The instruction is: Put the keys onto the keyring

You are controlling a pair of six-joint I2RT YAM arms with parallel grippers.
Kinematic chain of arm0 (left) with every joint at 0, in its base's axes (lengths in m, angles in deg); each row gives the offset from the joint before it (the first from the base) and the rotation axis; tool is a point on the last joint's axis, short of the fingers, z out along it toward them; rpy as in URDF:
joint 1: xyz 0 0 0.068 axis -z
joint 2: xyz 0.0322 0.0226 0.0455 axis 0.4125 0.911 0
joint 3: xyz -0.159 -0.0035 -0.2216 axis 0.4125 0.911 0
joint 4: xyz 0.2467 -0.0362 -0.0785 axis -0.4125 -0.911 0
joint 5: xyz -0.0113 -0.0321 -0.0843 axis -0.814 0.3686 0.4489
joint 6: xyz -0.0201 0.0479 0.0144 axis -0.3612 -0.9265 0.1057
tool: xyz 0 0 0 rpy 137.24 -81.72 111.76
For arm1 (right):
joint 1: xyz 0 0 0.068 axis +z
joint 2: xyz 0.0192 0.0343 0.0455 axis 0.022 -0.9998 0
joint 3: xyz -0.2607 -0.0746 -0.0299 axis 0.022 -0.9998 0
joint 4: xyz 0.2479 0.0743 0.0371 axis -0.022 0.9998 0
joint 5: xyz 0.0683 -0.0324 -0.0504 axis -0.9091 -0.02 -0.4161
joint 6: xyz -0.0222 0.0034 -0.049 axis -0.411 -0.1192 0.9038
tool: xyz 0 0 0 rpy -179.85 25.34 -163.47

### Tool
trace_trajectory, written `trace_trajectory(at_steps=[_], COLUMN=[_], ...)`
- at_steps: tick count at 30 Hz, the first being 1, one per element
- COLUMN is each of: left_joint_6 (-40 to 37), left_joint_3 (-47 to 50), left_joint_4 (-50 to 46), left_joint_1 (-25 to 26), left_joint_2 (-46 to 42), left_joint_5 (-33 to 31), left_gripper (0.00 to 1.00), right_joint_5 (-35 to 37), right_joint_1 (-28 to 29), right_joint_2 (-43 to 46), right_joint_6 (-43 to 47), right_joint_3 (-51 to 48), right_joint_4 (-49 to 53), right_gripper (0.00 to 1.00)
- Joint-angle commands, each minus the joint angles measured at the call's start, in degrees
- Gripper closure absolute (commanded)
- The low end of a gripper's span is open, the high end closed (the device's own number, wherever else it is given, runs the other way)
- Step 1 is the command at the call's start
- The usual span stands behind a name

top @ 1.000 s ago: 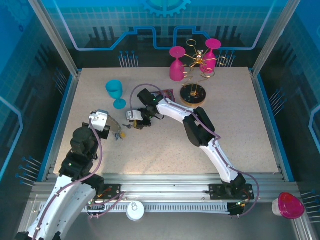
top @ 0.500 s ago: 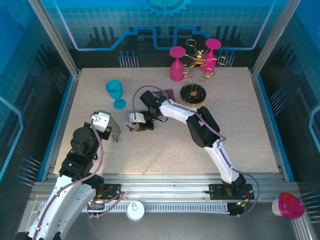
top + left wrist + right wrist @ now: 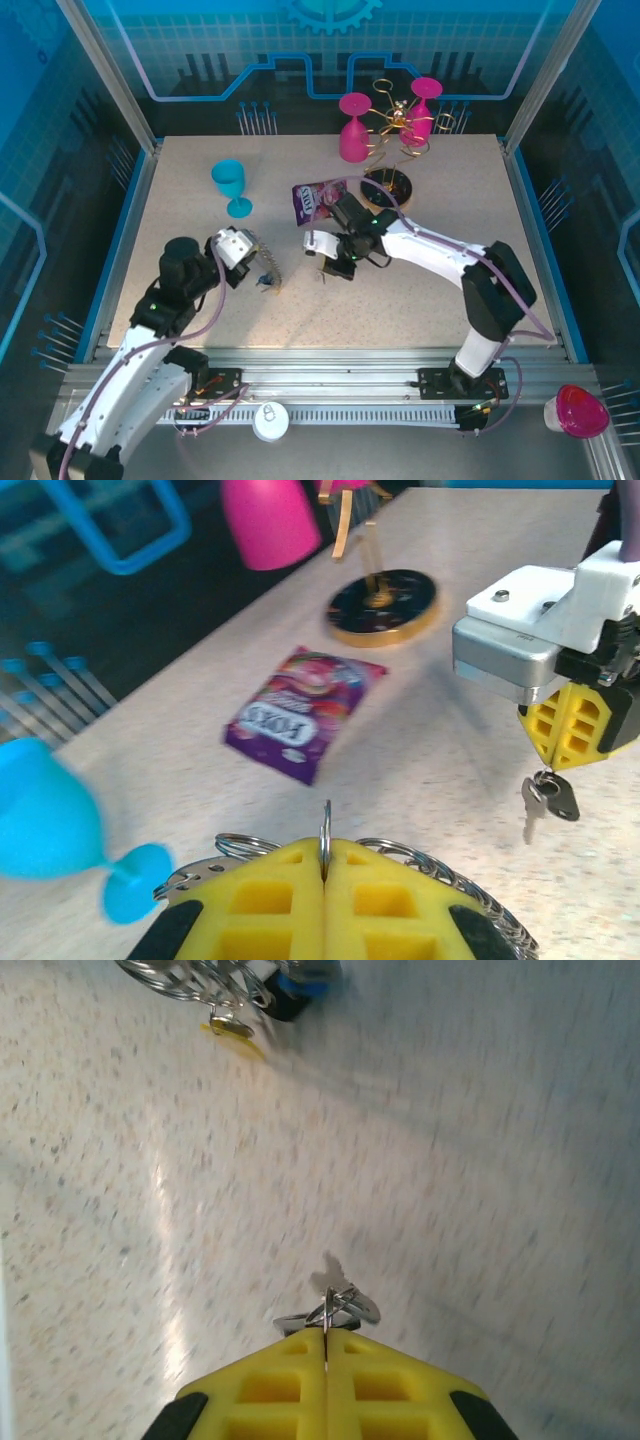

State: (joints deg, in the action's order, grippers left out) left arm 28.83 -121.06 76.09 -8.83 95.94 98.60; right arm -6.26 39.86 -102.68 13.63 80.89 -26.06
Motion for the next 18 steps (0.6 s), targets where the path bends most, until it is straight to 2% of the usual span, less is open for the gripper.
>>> trace_trajectory(at_steps=[1, 5, 9, 14, 18], left_joint_6=[-0.52, -1.47, -1.96, 0.53, 0.35], left_joint_3=[-3.55, -5.05, -5.31, -2.73, -0.86], left_joint_4=[3.52, 4.16, 6.24, 13.19, 15.14], left_joint_1=[0.34, 1.66, 2.88, 3.02, 2.97], left_joint_2=[3.21, 7.14, 10.01, 10.69, 10.11], left_joint_5=[11.40, 12.93, 11.42, 3.01, -1.27], left_gripper=[1.00, 1.00, 1.00, 1.00, 1.00], right_joint_5=[4.40, 5.91, 6.21, 5.54, 5.90], right_joint_1=[-0.47, -0.51, -1.09, -1.58, -1.71], right_joint_2=[4.68, 5.71, 2.33, -4.04, -7.04], right_joint_6=[-15.33, -25.42, -30.37, -32.67, -32.81], right_joint_3=[-3.99, -5.49, -5.76, -2.57, 0.18], right_joint_4=[2.39, 6.16, 7.20, 7.24, 6.92], right_gripper=[1.00, 1.00, 1.00, 1.00, 1.00])
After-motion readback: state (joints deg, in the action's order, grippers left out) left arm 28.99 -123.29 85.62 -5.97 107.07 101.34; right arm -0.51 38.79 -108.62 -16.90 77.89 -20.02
